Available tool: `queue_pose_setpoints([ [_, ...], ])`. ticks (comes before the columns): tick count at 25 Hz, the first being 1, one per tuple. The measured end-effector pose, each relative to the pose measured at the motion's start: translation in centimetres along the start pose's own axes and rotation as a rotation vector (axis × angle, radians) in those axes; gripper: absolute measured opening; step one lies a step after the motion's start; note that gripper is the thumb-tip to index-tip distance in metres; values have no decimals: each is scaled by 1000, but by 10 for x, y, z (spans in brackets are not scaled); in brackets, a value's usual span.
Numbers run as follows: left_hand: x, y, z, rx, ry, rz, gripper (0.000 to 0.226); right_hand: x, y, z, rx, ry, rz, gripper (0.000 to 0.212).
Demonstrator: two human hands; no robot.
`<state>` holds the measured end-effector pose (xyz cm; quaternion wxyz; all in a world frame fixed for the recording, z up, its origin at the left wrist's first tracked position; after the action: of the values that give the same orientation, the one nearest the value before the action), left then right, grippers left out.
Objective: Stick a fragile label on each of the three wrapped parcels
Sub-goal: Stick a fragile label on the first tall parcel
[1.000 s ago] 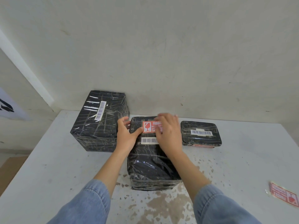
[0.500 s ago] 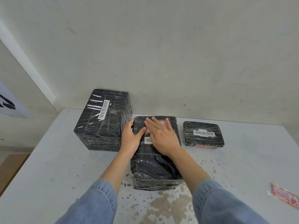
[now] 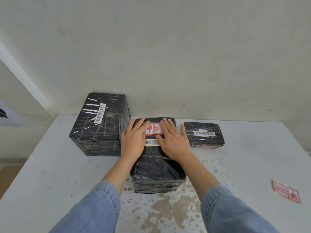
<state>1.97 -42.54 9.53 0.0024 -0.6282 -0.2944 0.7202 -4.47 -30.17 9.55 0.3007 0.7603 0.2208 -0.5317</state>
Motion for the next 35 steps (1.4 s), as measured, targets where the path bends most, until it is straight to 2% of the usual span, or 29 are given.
queue_pose_setpoints([
  [3,6,2,0,24,119,12,46,1,-1,-5,18,15,-13,66],
  [7,12,8,-1,54,273,-232,49,1,-5,-13,0,19,-25,65],
  [10,12,11,-1,69,330,-274,54,1,-2,-20,-53,-10,-52,57],
  [18,11,11,-1,86,299,-350,51,9,29,-14,-210,16,-39,49],
  [31,10,11,-2,105,284,-383,52,6,37,11,-111,44,-74,52],
  [35,10,11,-3,94,293,-352,52,8,21,5,7,41,-10,64],
])
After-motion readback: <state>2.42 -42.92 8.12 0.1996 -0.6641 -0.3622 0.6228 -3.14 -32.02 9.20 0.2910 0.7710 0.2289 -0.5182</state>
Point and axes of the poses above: each hand's wrist, its own z-axis towards the middle knuckle, its own x-axis out of the palm, y = z × x, the point moved 6 cm from there along z, towards the middle knuckle, and after that the axes turned 10 degrees about y, right-handed, at the moved point
